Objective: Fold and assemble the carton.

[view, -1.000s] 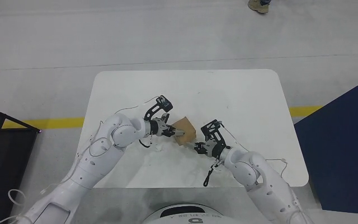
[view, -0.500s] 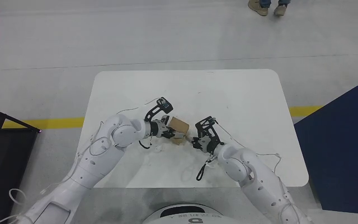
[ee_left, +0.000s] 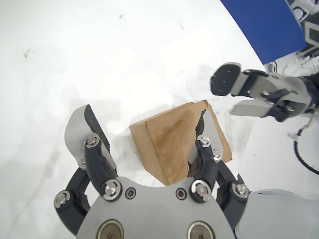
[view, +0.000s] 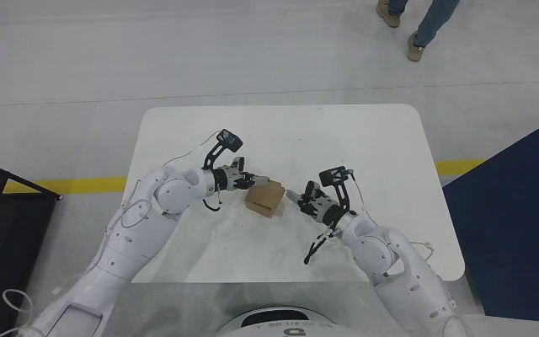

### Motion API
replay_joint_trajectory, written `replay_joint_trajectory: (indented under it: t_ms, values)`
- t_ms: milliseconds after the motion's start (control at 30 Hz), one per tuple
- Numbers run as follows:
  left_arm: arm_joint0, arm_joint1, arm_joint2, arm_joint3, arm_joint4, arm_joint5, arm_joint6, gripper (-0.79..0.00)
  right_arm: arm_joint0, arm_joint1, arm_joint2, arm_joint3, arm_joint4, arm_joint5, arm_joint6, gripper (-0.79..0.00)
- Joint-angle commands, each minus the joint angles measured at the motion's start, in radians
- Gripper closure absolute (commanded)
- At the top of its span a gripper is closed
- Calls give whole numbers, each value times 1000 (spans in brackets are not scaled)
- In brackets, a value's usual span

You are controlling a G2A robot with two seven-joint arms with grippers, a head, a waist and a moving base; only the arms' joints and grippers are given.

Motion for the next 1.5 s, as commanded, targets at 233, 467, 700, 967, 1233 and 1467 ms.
replay_joint_trajectory:
  t_ms: [233,467,700,967,1233,1467]
  values:
    - [89,26,-63,-39,84,22,-27,-785,-7,-5,-43,-6,91,-31,28,-489]
    - [119,29,-66,-55,79,26,-20,-785,56,-17,-103,58,145,-38,43,-320]
    - [131,32,-85,-72,64,36,4,-785,73,-20,-98,73,188,-34,17,-320]
    - [171,39,-119,-101,22,11,16,-785,-8,0,31,49,240,-42,11,-317]
    - [218,39,-130,-112,-115,-10,32,-785,-44,9,41,65,197,-57,49,-320]
    - [225,32,-98,-98,-208,14,11,-785,-17,6,5,68,162,-55,47,-320]
